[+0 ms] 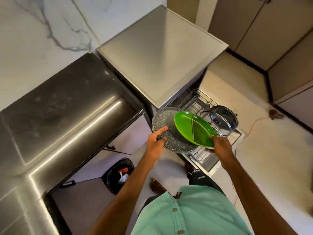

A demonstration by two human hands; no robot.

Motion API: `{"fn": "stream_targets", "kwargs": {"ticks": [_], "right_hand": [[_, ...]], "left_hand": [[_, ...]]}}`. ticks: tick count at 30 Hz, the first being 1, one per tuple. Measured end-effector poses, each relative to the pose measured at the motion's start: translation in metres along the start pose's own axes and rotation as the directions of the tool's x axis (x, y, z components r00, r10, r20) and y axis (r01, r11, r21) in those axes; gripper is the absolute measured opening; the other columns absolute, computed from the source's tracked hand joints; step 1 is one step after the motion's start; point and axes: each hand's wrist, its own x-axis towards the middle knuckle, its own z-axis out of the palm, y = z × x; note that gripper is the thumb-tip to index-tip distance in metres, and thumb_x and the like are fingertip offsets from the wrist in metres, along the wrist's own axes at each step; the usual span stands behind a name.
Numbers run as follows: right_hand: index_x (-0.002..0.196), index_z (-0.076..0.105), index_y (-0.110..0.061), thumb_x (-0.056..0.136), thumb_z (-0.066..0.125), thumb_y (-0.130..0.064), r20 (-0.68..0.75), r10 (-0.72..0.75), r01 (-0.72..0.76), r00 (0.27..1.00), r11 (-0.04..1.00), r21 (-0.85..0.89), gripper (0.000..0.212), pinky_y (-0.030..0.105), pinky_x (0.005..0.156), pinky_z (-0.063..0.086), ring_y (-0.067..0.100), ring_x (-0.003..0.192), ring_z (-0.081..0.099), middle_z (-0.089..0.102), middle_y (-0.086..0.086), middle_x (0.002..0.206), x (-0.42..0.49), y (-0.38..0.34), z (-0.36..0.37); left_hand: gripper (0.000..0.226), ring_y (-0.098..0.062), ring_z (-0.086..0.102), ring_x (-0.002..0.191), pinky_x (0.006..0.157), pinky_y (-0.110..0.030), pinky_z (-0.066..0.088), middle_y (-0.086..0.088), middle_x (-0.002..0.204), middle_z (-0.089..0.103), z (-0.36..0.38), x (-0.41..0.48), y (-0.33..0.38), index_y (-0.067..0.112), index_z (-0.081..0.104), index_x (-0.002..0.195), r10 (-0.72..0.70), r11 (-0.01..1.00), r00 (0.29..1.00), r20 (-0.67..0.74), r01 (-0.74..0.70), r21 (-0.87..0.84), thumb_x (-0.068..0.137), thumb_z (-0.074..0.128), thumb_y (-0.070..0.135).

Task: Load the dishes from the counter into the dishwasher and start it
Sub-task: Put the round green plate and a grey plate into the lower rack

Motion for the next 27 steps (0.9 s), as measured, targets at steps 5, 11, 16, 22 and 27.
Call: {"fn": "stream_targets", "kwargs": {"ticks": [5,11,16,22,27], "right_hand": [[0.112,0.054,0.001,0.106,0.044,-0.012,0.054,0.122,-0.124,0.991,0.992,0.030,0.018,0.030,0.049,0.056,0.029,0.065,0.071,0.069,0.030,0.101,0.070,-0.007,-0.033],[0.097,0.055,0.011,0.104,0.040,-0.005,0.017,0.253,-0.254,0.967,0.964,0.077,0.023,0.021,0.031,0.043,0.018,0.032,0.058,0.063,0.034,0.075,0.199,0.001,-0.040],[0.080,0.057,0.015,0.094,0.035,0.007,0.006,0.415,-0.415,0.910,0.908,0.060,0.027,0.014,0.027,0.032,0.011,0.023,0.046,0.055,0.012,0.038,0.323,0.036,-0.016],[0.069,0.055,0.001,0.101,0.039,-0.001,0.162,0.542,-0.561,0.825,0.821,0.106,0.036,0.010,0.026,0.026,0.003,0.023,0.042,0.056,0.007,0.038,0.425,0.070,0.041],[0.080,0.053,-0.002,0.109,0.022,-0.012,0.439,0.561,-0.694,0.701,0.678,0.242,0.044,0.008,0.029,0.023,0.000,0.026,0.041,0.055,0.001,0.042,0.484,0.082,0.073]], "left_hand": [[0.057,-0.020,0.042,0.061,0.065,-0.038,0.042,0.001,0.086,0.067,0.068,0.037,0.025,0.026,0.058,0.138,-0.098,0.990,0.995,0.009,0.096,0.105,0.092,0.049,-0.006],[0.069,-0.051,0.059,0.109,0.092,-0.058,0.050,-0.011,0.130,0.064,0.130,0.140,0.002,0.027,0.049,0.144,-0.088,0.953,0.988,-0.125,0.121,0.280,0.077,0.045,0.010],[0.071,-0.037,0.048,0.134,0.114,-0.042,0.038,-0.012,0.148,0.046,0.158,0.229,-0.029,0.016,0.037,0.153,-0.117,0.923,0.952,-0.285,0.210,0.322,0.084,0.046,0.000],[0.072,-0.027,0.024,0.150,0.112,-0.001,0.008,-0.017,0.162,0.025,0.176,0.288,-0.074,0.003,0.024,0.157,0.085,0.859,0.958,-0.274,0.069,0.507,0.089,0.044,-0.014],[0.080,-0.022,0.022,0.151,0.117,-0.008,0.013,-0.016,0.164,0.021,0.185,0.325,-0.101,0.008,0.018,0.159,0.250,0.774,0.955,-0.159,-0.098,0.626,0.087,0.040,-0.017]]}}
